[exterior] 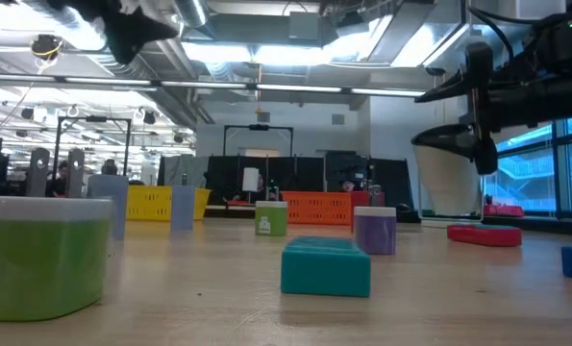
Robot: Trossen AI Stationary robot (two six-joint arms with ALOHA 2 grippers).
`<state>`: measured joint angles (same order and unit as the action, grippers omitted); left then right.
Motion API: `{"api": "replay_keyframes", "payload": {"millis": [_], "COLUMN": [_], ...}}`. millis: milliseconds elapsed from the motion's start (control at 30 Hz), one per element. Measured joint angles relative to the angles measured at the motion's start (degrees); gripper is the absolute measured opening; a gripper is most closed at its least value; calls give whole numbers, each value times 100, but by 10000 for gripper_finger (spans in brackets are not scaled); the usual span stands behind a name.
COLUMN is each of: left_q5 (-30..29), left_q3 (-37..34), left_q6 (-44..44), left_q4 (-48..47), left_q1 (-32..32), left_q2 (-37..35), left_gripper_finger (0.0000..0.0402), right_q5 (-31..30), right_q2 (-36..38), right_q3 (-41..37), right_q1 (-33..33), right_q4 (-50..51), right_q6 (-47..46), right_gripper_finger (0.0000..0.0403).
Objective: Pick & Place Office items
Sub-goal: Put the bottom left light blue changer adapter into the yellow bin
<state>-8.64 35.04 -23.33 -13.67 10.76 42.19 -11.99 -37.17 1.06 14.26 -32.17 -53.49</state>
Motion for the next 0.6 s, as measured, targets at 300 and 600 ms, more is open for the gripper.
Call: {"api": "replay_keyframes", "payload": {"millis": [300,600], "left_q5": [722,1130], "left_q3": [1059,847], "left_q6": [-153,-473], "left_q4": [-3429,-3963], "left_q1": [1013,2188], "left_q2": [1049,1568], "left_gripper_finger": [240,240], "right_q5": [66,103], "right_q2": [0,0], "right_q3": [0,0], "right_q1": [0,-2], "right_q4": [409,547], "right_q6": [9,9], "right_gripper_finger": [347,347]}}
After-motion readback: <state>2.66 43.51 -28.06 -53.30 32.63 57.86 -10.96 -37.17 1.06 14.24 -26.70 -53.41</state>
